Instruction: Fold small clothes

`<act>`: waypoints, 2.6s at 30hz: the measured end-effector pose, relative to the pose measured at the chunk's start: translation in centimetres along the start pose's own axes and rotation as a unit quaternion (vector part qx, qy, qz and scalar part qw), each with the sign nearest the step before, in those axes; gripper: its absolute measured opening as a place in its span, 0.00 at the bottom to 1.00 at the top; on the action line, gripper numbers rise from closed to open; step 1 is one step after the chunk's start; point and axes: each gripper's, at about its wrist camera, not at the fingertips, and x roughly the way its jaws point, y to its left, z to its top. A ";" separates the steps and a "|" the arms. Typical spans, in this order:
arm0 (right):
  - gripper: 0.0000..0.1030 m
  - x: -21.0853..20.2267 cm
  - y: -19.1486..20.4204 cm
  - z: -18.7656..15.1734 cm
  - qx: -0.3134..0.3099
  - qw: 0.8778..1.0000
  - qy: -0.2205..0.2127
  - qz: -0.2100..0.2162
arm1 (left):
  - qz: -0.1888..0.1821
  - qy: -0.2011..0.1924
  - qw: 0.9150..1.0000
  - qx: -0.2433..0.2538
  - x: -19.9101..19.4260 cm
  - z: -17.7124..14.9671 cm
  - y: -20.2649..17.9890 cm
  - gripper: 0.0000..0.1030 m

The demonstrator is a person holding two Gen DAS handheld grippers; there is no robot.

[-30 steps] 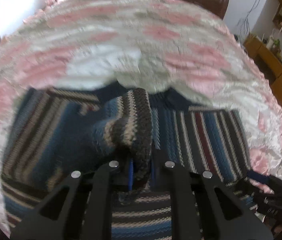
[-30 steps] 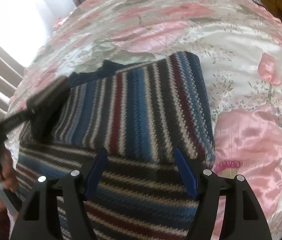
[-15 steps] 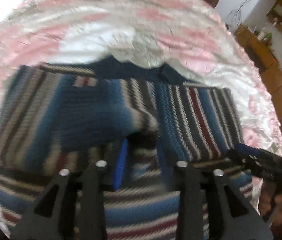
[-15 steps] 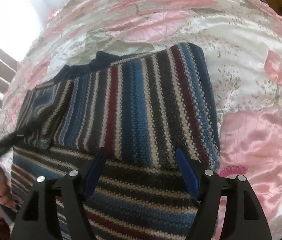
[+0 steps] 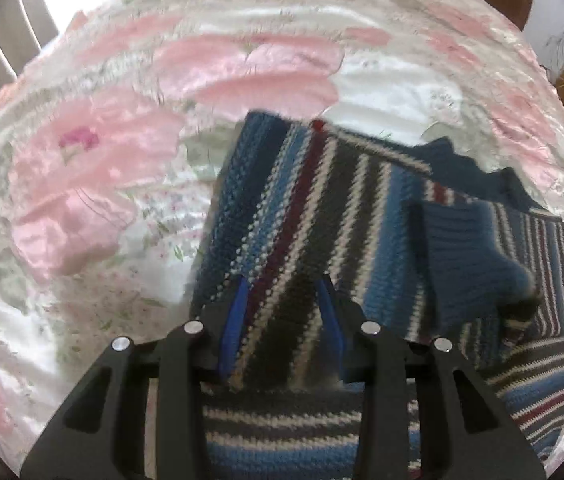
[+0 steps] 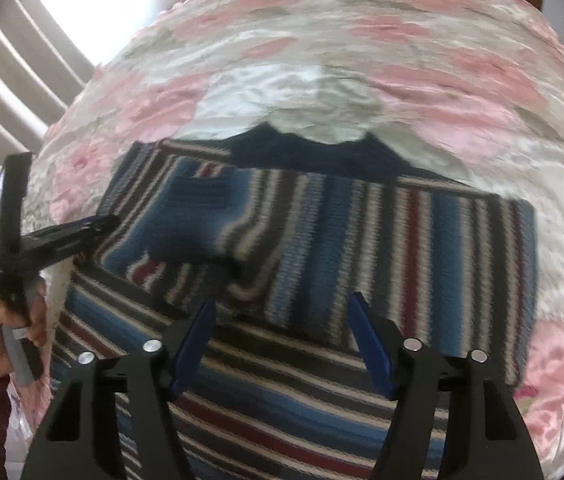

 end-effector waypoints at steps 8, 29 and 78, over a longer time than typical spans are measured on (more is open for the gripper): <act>0.63 2.2 3.0 1.7 -0.019 1.000 0.002 0.015 | -0.029 0.004 0.999 -0.012 1.1 0.4 1.6 0.34; 0.65 9.8 10.9 4.3 -0.119 0.991 0.037 -0.054 | -0.058 0.001 0.998 -0.019 1.7 0.1 2.5 0.34; 0.08 1.5 -14.3 -1.4 0.144 0.984 -0.058 0.087 | -0.042 -0.052 0.997 0.035 -1.1 -2.8 -2.0 0.55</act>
